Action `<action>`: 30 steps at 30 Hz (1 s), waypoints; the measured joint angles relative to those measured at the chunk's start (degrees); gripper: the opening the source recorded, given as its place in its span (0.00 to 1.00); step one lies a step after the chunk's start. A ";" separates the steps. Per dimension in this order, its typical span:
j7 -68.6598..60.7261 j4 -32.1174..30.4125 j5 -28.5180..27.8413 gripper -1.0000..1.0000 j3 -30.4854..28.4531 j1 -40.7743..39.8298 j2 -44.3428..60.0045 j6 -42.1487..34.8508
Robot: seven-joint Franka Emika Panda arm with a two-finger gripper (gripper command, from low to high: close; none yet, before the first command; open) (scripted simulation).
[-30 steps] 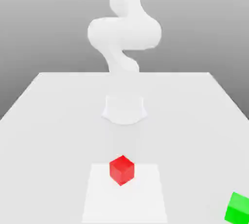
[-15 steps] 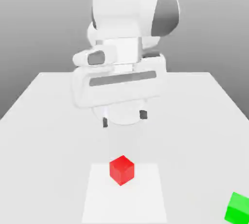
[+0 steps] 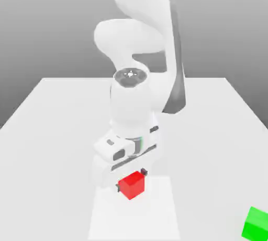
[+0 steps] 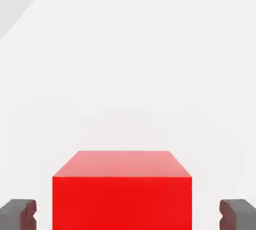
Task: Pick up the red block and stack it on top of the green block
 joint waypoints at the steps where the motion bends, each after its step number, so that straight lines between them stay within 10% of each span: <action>1: 0.02 0.00 -0.02 0.00 0.00 -0.01 0.00 -0.03; 16: 8.19 -1.47 -11.03 0.00 -3.43 1.37 -14.32 -12.75; 30: 17.35 26.69 -13.64 0.00 6.59 15.43 -0.03 -26.73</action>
